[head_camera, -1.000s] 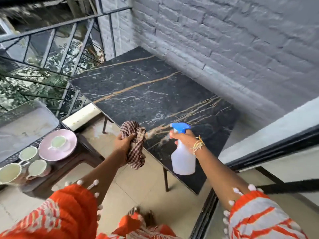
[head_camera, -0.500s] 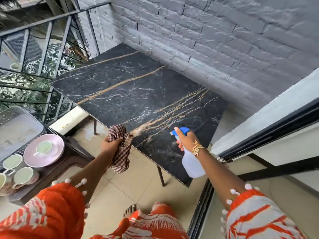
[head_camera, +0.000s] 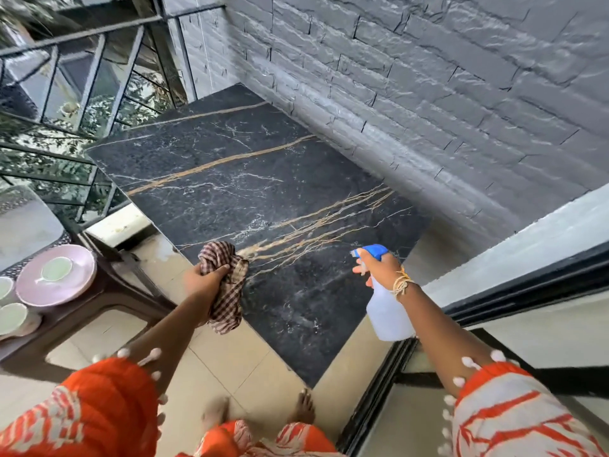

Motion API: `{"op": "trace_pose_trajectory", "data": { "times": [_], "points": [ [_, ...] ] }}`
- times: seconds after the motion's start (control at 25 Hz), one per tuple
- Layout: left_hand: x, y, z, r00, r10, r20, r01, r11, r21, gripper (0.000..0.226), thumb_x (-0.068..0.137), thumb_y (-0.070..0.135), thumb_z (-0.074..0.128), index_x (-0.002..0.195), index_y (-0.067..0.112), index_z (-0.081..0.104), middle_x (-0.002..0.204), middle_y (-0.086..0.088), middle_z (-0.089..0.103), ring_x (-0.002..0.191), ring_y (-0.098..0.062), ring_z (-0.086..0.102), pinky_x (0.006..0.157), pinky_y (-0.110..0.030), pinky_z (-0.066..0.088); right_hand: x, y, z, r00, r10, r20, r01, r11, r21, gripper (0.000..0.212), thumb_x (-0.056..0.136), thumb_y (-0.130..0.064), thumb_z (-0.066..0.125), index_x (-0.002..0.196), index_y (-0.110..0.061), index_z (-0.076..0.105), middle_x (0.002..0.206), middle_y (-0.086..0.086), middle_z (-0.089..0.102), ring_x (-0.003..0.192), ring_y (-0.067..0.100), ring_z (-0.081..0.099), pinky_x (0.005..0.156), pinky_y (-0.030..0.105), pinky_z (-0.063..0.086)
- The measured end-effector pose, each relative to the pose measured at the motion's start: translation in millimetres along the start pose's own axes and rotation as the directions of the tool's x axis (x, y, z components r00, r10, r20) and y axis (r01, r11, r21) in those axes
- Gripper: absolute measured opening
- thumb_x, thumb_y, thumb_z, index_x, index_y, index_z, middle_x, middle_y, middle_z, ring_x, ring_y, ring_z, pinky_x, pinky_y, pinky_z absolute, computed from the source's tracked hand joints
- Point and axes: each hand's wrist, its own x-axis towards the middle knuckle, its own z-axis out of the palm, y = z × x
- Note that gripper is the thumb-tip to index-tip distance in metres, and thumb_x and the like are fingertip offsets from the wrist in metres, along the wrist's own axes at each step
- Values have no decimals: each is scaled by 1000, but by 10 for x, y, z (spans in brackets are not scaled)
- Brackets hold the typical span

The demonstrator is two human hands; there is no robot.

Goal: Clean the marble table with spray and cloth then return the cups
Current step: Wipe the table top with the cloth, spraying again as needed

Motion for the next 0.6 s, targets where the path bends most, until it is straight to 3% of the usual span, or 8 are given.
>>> {"op": "trace_pose_trajectory", "data": {
  "times": [0.16,0.32,0.48,0.6],
  "points": [
    [-66,13,243,999,12,-40,-12,1000,4,37,83,28,72,115,15,59,114,-14,66,102,-31,62,95,-43,50,305,57,-341,992,25,-121,-19,999,51,32,93,-37,60,80,-8,65,70,13,59,46,17,49,41,22,39],
    [-164,-16,482,998,4,-62,-4,1000,-5,44,83,30,72,120,13,58,115,-11,66,100,-29,62,94,-42,50,603,123,-652,997,53,-64,-51,998,31,43,88,-53,58,98,-13,70,80,11,70,65,23,67,47,25,49],
    [-265,42,689,997,-14,-82,13,1000,-19,50,84,30,71,126,10,55,111,-9,63,100,-28,60,91,-36,48,829,68,-890,987,-17,-157,32,995,90,46,87,-56,55,89,-13,73,71,11,61,47,18,50,41,23,42],
    [-295,81,852,997,-12,-82,9,999,-31,51,84,30,72,127,9,54,118,-13,63,106,-32,61,96,-42,49,926,-56,-1079,994,10,-108,10,984,180,40,97,-45,49,96,-9,68,76,9,62,53,19,58,38,22,45]
  ]
}}
